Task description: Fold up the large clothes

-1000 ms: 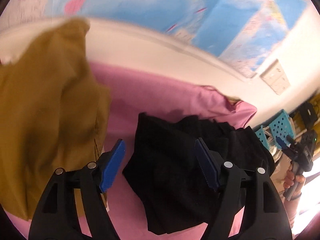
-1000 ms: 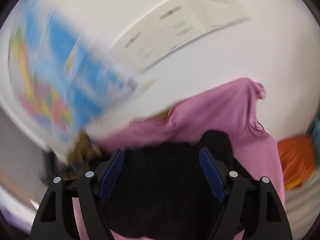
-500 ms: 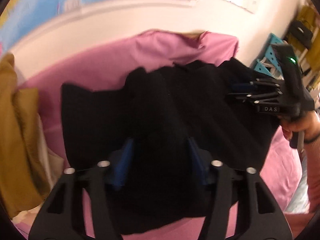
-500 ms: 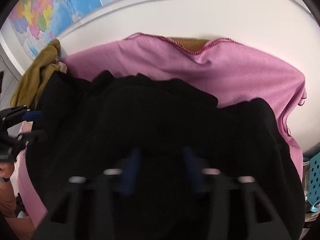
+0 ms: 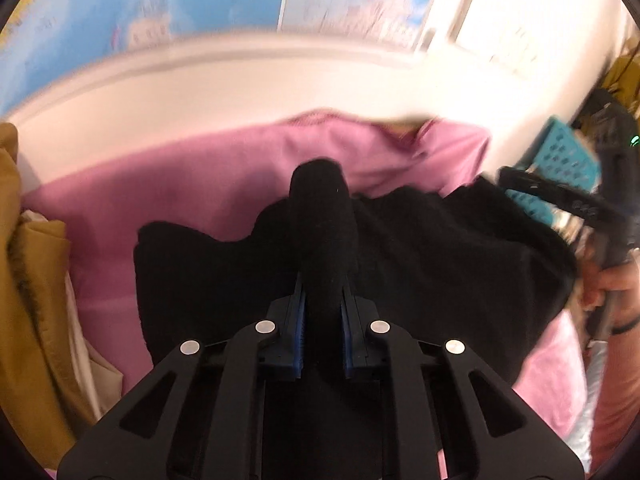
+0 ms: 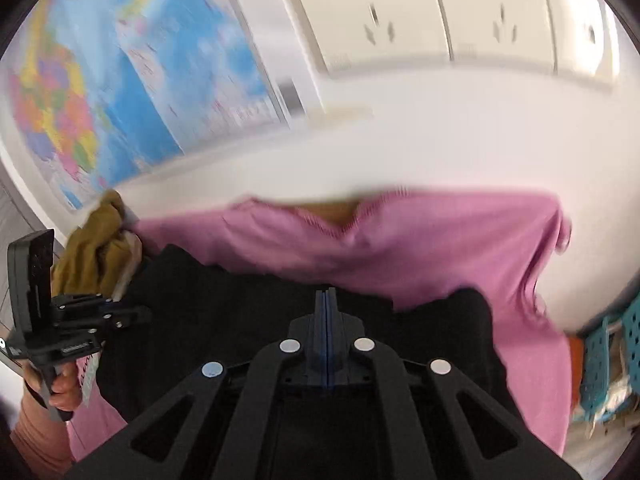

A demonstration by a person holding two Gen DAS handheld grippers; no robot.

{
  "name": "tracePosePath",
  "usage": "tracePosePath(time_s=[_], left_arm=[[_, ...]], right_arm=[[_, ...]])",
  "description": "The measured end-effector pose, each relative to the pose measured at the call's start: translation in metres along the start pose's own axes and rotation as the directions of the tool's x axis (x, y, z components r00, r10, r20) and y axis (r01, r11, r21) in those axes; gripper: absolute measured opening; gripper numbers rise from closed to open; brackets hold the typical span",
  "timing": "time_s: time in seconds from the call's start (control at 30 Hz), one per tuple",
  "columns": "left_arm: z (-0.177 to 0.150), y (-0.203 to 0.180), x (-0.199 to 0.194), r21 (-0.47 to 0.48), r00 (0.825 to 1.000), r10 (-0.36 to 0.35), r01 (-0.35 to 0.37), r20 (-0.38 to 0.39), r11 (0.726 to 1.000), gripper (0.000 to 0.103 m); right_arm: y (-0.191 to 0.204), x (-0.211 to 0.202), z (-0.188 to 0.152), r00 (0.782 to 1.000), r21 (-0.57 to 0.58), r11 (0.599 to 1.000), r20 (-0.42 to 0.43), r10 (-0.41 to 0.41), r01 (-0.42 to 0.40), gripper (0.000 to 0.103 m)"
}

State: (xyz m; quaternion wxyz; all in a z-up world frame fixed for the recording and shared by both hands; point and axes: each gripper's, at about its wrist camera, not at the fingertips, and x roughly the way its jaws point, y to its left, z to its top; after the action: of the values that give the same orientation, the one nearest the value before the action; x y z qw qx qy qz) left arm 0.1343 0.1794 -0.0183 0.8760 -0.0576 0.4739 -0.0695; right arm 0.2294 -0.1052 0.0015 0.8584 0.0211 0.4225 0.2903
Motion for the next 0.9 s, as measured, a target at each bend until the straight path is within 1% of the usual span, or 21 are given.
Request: tracePosePath(time_s=[0.03, 0.07, 0.1, 0.13, 0.17, 0.2, 0.23, 0.27, 0.3, 0.33, 0.37, 0.43, 0.5, 0.53, 0.57, 0.67, 0.7, 0.77, 0.83, 0.87, 0.9], left_arm=[[-0.001, 0.001, 0.007, -0.001, 1.000, 0.004, -0.004, -0.013, 1.000, 0.014], [-0.003, 0.001, 0.013, -0.007, 1.000, 0.002, -0.002, -0.024, 1.000, 0.014], [-0.004, 0.004, 0.017, -0.020, 1.000, -0.001, 0.001, -0.031, 1.000, 0.014], [-0.007, 0.005, 0.019, -0.023, 1.000, -0.007, 0.006, -0.028, 1.000, 0.014], [-0.008, 0.005, 0.019, -0.022, 1.000, -0.010, 0.009, -0.022, 1.000, 0.014], [-0.008, 0.005, 0.019, -0.021, 1.000, -0.008, 0.008, -0.021, 1.000, 0.014], [-0.007, 0.003, 0.019, -0.017, 1.000, -0.002, 0.002, -0.021, 1.000, 0.014], [-0.007, 0.001, 0.019, -0.011, 1.000, 0.007, -0.007, -0.020, 1.000, 0.014], [-0.006, -0.001, 0.019, -0.008, 1.000, 0.011, -0.012, -0.015, 1.000, 0.015], [-0.003, -0.004, 0.020, -0.007, 1.000, 0.009, -0.009, -0.011, 1.000, 0.015], [-0.001, -0.005, 0.018, -0.009, 1.000, 0.007, -0.007, -0.004, 1.000, 0.015], [0.003, -0.005, 0.015, -0.013, 1.000, 0.007, -0.007, 0.019, 1.000, 0.018], [0.006, -0.007, 0.015, -0.020, 0.999, 0.012, -0.012, 0.038, 1.000, 0.023], [0.006, -0.007, 0.019, -0.023, 0.999, 0.014, -0.013, 0.032, 1.000, 0.025], [0.006, -0.006, 0.026, -0.027, 1.000, 0.019, -0.018, 0.015, 0.999, 0.025], [0.000, -0.003, 0.044, -0.044, 0.999, 0.030, -0.032, -0.041, 0.999, 0.028], [-0.003, -0.004, 0.044, -0.039, 0.999, 0.035, -0.036, -0.040, 0.999, 0.029], [-0.008, -0.007, 0.038, -0.020, 0.998, 0.056, -0.056, -0.011, 0.998, 0.032], [-0.011, -0.011, 0.030, -0.006, 0.996, 0.087, -0.087, 0.017, 0.996, 0.040], [-0.012, -0.013, 0.027, 0.000, 0.995, 0.099, -0.100, 0.029, 0.995, 0.041], [-0.013, -0.016, 0.024, 0.009, 0.992, 0.118, -0.118, 0.043, 0.993, 0.044]], right_arm=[[0.003, 0.006, -0.003, 1.000, -0.004, 1.000, -0.022, 0.016, -0.016, 0.011], [0.006, 0.011, -0.009, 0.997, -0.017, 0.999, -0.063, 0.038, -0.039, 0.026], [0.011, 0.015, -0.013, 0.996, -0.027, 0.999, -0.083, 0.029, -0.032, 0.075], [0.016, 0.016, -0.019, 0.996, -0.056, 0.998, -0.086, 0.006, -0.010, 0.089], [0.022, 0.017, -0.024, 0.996, -0.093, 0.996, -0.089, -0.002, -0.006, 0.085], [0.030, 0.020, -0.029, 0.994, -0.149, 0.989, -0.106, -0.030, 0.014, 0.070], [0.034, 0.028, -0.034, 0.988, -0.198, 0.979, -0.134, -0.075, 0.048, 0.050], [0.033, 0.032, -0.035, 0.984, -0.203, 0.978, -0.160, -0.079, 0.046, 0.037], [0.032, 0.034, -0.038, 0.981, -0.198, 0.979, -0.174, -0.083, 0.048, 0.019], [0.030, 0.031, -0.037, 0.985, -0.194, 0.979, -0.147, -0.087, 0.057, 0.012], [0.032, 0.025, -0.033, 0.990, -0.187, 0.981, -0.114, -0.078, 0.056, 0.007], [0.025, 0.002, -0.025, 0.998, -0.128, 0.990, -0.010, -0.068, 0.066, 0.004], [0.023, -0.008, -0.020, 0.995, -0.106, 0.990, 0.045, -0.084, 0.088, 0.004], [0.022, -0.004, -0.019, 0.994, -0.106, 0.989, 0.047, -0.103, 0.107, 0.004], [0.021, 0.008, -0.021, 0.990, -0.115, 0.983, 0.021, -0.140, 0.142, 0.004], [0.014, 0.046, -0.030, 0.978, -0.105, 0.980, -0.105, -0.181, 0.170, 0.006], [0.010, 0.053, -0.035, 0.975, -0.096, 0.981, -0.128, -0.179, 0.168, 0.006], [0.005, 0.053, -0.043, 0.980, -0.071, 0.987, -0.122, -0.155, 0.147, 0.007], [-0.001, 0.044, -0.045, 0.987, -0.034, 0.992, -0.105, -0.122, 0.119, 0.010], [-0.003, 0.038, -0.045, 0.989, -0.022, 0.993, -0.092, -0.113, 0.112, 0.012], [-0.004, 0.031, -0.045, 0.991, -0.011, 0.994, -0.075, -0.109, 0.109, 0.019]])
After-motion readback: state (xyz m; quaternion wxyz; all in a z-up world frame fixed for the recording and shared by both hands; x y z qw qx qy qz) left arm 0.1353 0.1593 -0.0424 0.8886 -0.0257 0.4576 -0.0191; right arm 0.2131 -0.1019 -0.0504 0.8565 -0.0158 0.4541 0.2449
